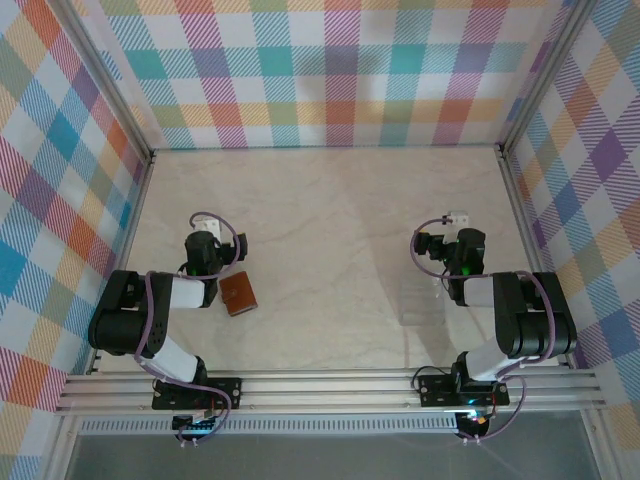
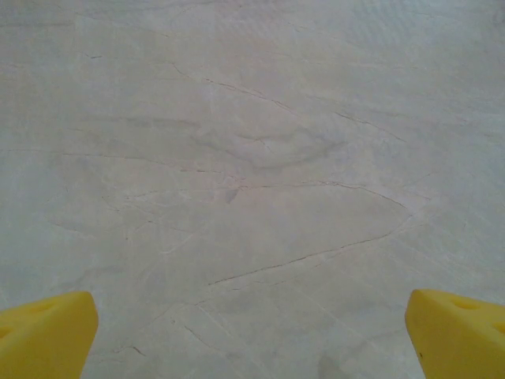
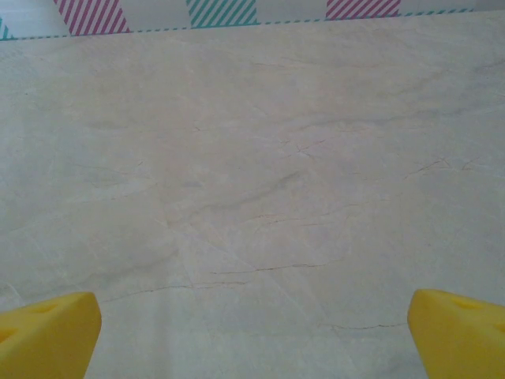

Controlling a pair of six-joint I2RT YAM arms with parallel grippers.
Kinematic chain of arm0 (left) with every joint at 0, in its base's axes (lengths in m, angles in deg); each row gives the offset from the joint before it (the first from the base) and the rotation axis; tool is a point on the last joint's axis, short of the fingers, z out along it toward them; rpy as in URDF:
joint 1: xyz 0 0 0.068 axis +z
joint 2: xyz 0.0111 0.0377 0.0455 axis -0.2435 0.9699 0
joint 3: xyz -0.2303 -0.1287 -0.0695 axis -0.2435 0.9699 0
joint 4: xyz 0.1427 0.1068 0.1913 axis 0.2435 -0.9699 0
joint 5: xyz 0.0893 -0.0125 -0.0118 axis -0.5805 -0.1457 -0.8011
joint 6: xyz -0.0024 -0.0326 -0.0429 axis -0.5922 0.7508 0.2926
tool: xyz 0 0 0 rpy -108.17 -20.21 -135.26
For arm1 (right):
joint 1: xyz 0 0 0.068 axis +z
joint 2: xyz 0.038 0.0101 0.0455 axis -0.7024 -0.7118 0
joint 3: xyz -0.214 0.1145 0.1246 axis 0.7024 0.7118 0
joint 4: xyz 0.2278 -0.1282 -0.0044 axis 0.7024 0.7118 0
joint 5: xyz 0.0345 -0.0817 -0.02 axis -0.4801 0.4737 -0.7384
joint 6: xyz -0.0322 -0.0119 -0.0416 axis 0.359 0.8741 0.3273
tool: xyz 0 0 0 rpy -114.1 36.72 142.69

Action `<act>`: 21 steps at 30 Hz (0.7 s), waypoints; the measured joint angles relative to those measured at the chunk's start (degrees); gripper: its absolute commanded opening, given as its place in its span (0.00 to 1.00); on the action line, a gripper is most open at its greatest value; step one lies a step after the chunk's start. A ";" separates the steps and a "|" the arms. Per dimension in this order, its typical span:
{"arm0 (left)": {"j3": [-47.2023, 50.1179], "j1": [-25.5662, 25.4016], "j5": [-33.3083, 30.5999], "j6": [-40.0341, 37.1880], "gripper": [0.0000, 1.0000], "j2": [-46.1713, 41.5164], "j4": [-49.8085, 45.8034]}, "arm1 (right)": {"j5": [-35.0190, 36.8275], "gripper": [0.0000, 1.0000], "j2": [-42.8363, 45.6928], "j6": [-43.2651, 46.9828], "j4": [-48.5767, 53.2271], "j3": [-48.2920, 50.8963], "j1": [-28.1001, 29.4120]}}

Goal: Take the credit cards out of the card holder

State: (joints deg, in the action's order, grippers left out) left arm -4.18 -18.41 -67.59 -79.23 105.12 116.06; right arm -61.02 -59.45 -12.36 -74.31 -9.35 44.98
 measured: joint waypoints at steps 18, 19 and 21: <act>0.00 0.00 0.00 0.02 1.00 0.00 0.00 | -1.09 1.00 0.00 0.00 0.00 -0.07 -0.02; 0.00 0.00 0.00 0.00 1.00 0.00 0.00 | -1.11 1.00 0.00 0.00 0.00 -0.07 -0.02; 0.00 0.00 0.00 0.00 1.00 0.00 0.00 | -1.09 1.00 0.00 0.00 0.02 -0.09 -0.02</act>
State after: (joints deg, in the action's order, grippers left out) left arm -4.18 -18.41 -67.59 -79.23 105.12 116.06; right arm -62.11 -59.45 -12.36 -74.28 -9.44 44.96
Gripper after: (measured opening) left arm 0.998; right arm 0.996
